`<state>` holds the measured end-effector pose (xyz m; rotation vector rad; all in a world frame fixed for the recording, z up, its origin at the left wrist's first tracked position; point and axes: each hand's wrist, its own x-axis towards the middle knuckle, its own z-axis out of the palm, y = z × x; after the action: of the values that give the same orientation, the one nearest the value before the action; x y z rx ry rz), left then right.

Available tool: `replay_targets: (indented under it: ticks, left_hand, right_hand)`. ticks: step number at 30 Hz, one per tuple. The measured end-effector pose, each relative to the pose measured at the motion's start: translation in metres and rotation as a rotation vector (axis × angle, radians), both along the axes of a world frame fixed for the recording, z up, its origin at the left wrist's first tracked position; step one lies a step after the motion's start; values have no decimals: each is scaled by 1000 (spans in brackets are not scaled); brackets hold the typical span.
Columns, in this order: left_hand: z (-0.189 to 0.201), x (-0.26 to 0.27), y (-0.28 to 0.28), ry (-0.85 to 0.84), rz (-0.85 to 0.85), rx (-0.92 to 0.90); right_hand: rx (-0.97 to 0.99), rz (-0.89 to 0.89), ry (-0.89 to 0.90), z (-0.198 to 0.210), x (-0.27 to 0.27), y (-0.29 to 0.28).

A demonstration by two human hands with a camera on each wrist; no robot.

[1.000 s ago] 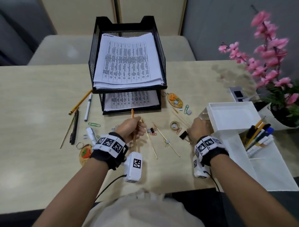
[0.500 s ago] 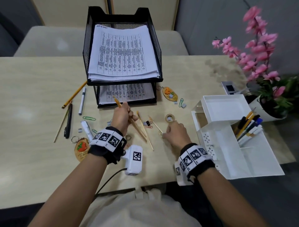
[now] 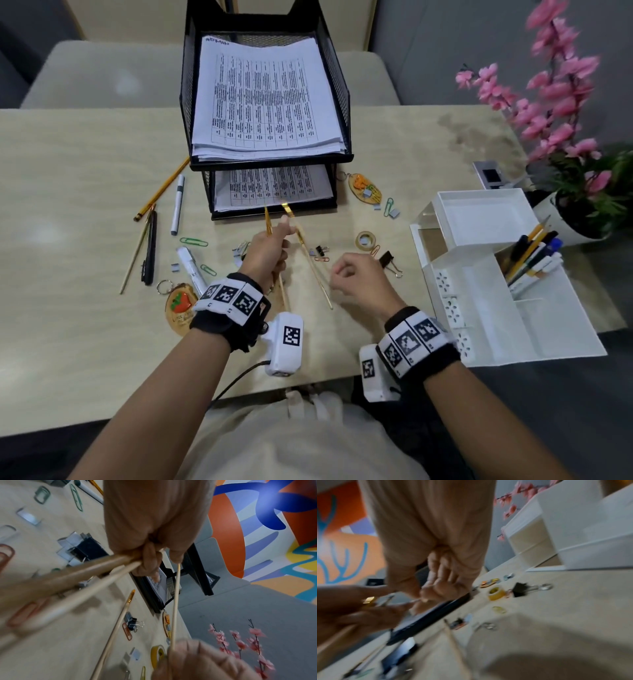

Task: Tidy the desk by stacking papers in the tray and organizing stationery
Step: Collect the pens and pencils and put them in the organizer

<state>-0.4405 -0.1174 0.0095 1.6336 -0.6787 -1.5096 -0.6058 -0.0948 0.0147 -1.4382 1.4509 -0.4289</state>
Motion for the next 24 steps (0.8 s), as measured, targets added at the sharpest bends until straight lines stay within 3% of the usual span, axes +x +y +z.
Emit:
replay_targets:
  ticks: [3, 6, 9, 12, 15, 18, 21, 24]
  left_hand:
    - [1, 2, -6, -19, 13, -57]
    - [1, 9, -11, -4, 83, -59]
    - [6, 17, -10, -58, 85, -72]
    - [12, 22, -8, -241, -36, -111]
    - [15, 26, -9, -402, -162, -133]
    - [19, 24, -15, -402, -232, -92]
    - [34, 5, -19, -318, -270, -117]
    - [62, -34, -24, -233, -382, -181]
  right_hand:
    - [60, 166, -86, -1, 18, 0]
    - [76, 124, -64, -9, 27, -5]
    - [-37, 7, 202, -25, 35, -15]
    - [-71, 96, 499, -32, 44, -14]
    - [-86, 159, 611, -37, 44, -12]
    - [-39, 81, 551, -32, 35, -9]
    - [-52, -121, 320, -20, 8, -6]
    - [-183, -333, 98, 12, -36, -8]
